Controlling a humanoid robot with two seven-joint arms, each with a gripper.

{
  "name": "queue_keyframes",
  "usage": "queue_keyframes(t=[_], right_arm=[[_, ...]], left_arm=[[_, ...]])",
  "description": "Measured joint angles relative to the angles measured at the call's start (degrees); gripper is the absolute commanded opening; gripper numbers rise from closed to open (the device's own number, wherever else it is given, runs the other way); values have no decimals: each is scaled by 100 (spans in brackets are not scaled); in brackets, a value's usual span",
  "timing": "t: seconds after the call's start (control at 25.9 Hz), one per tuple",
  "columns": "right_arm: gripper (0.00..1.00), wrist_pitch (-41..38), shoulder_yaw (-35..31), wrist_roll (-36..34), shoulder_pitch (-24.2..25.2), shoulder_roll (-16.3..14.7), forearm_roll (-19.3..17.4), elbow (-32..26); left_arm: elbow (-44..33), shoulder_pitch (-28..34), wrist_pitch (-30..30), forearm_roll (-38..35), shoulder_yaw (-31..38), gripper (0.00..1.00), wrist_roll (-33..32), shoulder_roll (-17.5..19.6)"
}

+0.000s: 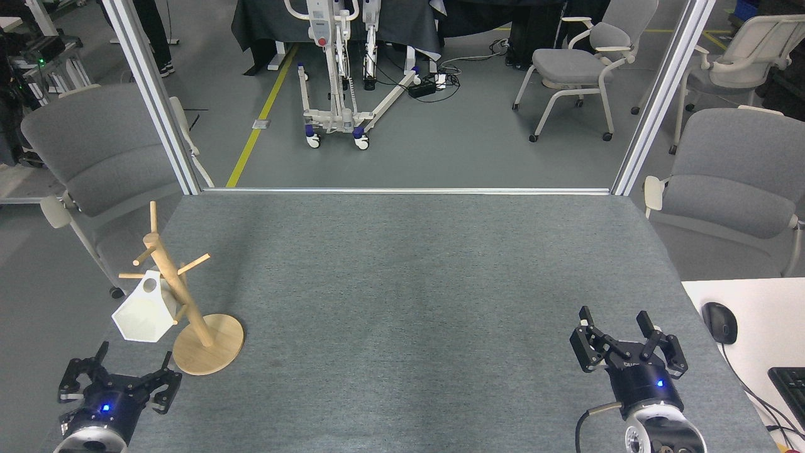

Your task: Hang cup on storage rack

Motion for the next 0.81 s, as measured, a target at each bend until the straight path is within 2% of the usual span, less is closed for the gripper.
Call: queue_keyframes(t=[0.12, 0.31, 0.43, 0.58, 0.81], right_arm=[[100, -18, 47, 0, 4, 65, 10, -20], [100, -44, 357, -4, -6, 177, 40, -139], [100, -46, 487, -9, 1, 198, 47, -242], [100, -18, 536, -28, 14, 206, 48, -276], [100, 5, 525, 4, 15, 201, 39, -236]], left_arm=[[-14, 193, 2, 10, -13, 98, 202, -205], [-26, 283, -35, 25, -37, 98, 331, -1073], [-30, 236, -15, 101, -227, 98, 342, -1426], [-33, -49, 217, 552, -904, 98, 332, -1581], [4, -740, 1176, 1094, -1829, 98, 28, -1634]])
